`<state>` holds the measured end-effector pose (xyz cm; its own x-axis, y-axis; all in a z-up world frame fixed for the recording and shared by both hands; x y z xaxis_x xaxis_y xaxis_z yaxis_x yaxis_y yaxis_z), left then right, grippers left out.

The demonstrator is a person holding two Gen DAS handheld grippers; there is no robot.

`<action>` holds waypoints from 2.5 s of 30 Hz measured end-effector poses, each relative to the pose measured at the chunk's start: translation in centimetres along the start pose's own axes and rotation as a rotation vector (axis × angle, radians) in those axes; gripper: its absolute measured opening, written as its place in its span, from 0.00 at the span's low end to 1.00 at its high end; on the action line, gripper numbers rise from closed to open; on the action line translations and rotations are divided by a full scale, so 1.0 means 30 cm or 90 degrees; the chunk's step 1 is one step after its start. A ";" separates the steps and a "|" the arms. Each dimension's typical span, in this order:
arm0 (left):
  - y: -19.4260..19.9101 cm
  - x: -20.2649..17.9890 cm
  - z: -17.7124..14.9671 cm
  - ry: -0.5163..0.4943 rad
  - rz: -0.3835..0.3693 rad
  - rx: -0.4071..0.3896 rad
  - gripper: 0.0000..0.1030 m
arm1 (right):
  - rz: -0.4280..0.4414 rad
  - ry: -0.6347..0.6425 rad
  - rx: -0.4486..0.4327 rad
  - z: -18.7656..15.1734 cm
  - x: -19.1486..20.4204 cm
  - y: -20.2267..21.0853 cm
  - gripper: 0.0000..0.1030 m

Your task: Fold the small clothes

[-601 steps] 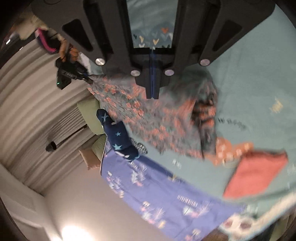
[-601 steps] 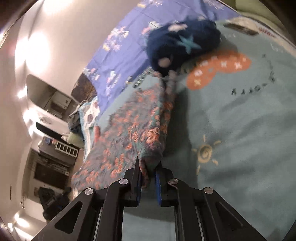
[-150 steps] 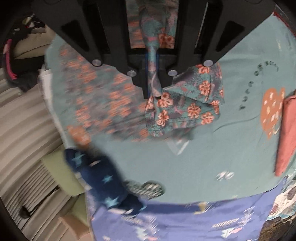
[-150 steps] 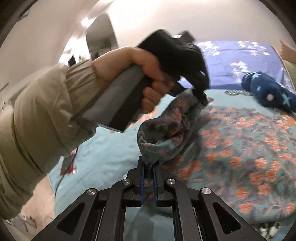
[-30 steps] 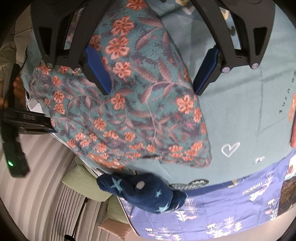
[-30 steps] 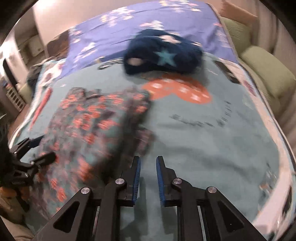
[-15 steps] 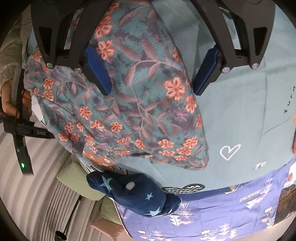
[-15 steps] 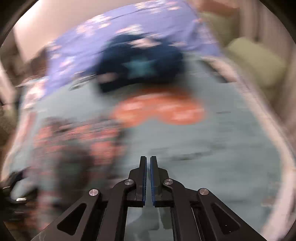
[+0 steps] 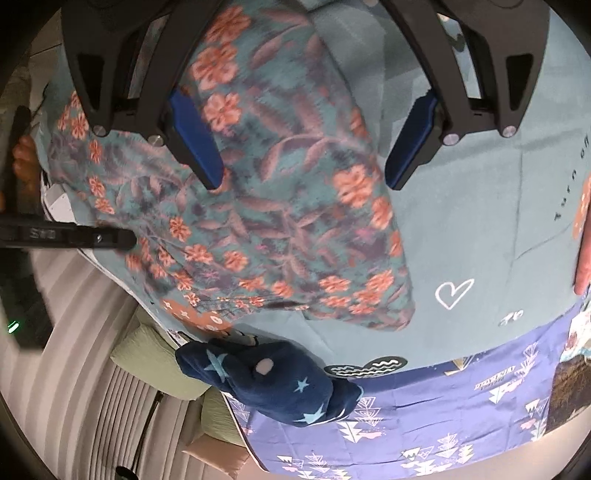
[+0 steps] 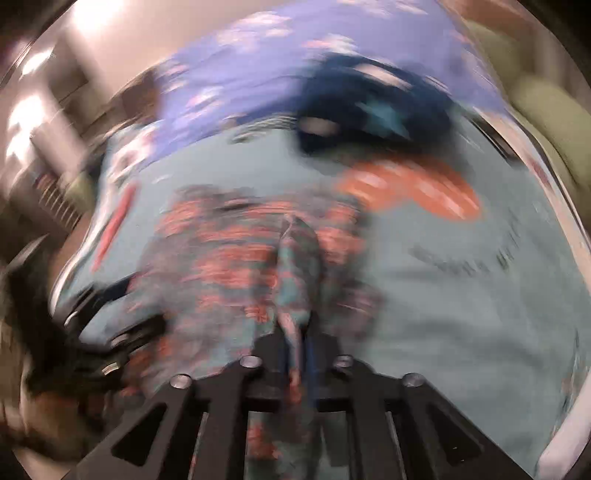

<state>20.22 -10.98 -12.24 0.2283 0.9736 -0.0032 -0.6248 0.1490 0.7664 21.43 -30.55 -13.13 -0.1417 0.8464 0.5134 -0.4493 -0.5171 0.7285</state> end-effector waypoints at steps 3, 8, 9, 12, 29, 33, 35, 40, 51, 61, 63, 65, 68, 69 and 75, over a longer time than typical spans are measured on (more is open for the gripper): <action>-0.007 0.013 -0.015 0.007 -0.001 0.011 0.87 | -0.038 -0.066 -0.001 -0.049 -0.134 0.015 0.05; 0.026 0.015 -0.027 0.006 -0.004 0.009 0.87 | 0.014 -0.052 -0.032 -0.115 -0.086 0.130 0.14; 0.041 0.013 -0.032 0.005 -0.006 0.007 0.87 | 0.024 -0.043 -0.037 -0.120 -0.071 0.150 0.16; 0.077 0.001 -0.049 -0.004 -0.015 0.003 0.87 | 0.092 -0.009 -0.040 -0.165 0.031 0.213 0.48; 0.122 -0.001 -0.127 -0.003 -0.043 0.037 0.87 | 0.079 -0.029 -0.007 -0.280 0.015 0.213 0.63; 0.112 0.043 -0.055 0.023 -0.056 0.031 0.87 | 0.107 0.001 -0.053 -0.163 0.010 0.240 0.83; 0.075 0.066 -0.025 0.040 -0.061 0.037 0.87 | 0.124 -0.015 -0.033 -0.121 -0.014 0.192 0.83; -0.038 0.090 0.003 0.085 -0.138 0.083 0.87 | 0.159 -0.026 0.009 -0.074 -0.065 0.053 0.83; -0.179 0.043 0.111 0.056 -0.201 0.061 0.87 | 0.230 0.060 0.021 0.030 0.021 -0.113 0.85; -0.211 0.073 0.164 0.061 -0.188 0.046 0.13 | 0.225 0.067 0.024 0.098 0.056 -0.180 0.20; -0.150 0.053 0.181 0.026 -0.157 0.003 0.12 | 0.206 0.083 0.001 0.099 0.087 -0.141 0.17; -0.065 0.032 0.211 -0.004 -0.137 -0.047 0.12 | 0.196 0.105 -0.029 0.101 0.124 -0.072 0.16; 0.075 0.007 0.259 -0.034 -0.132 -0.108 0.12 | 0.174 0.148 -0.082 0.100 0.203 0.067 0.16; 0.139 -0.003 0.281 -0.043 -0.135 -0.132 0.12 | 0.162 0.165 -0.104 0.097 0.233 0.127 0.16; 0.445 -0.089 0.428 -0.094 -0.125 -0.266 0.12 | 0.098 0.218 -0.243 0.112 0.362 0.447 0.15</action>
<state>20.84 -13.80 6.26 0.4572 0.8893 -0.0076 -0.7983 0.4141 0.4373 16.84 -28.72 3.73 -0.4817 0.7909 0.3774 -0.6805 -0.6089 0.4077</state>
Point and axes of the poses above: each gripper's, at about its wrist camera, not at the fingertips, and y roughly against the way its jaws point, x to its left, z to its top, the point moved 7 cm from there along -y, roughly the way its jaws point, and after that the axes turned 12 degrees about z, right-handed, at the moved point
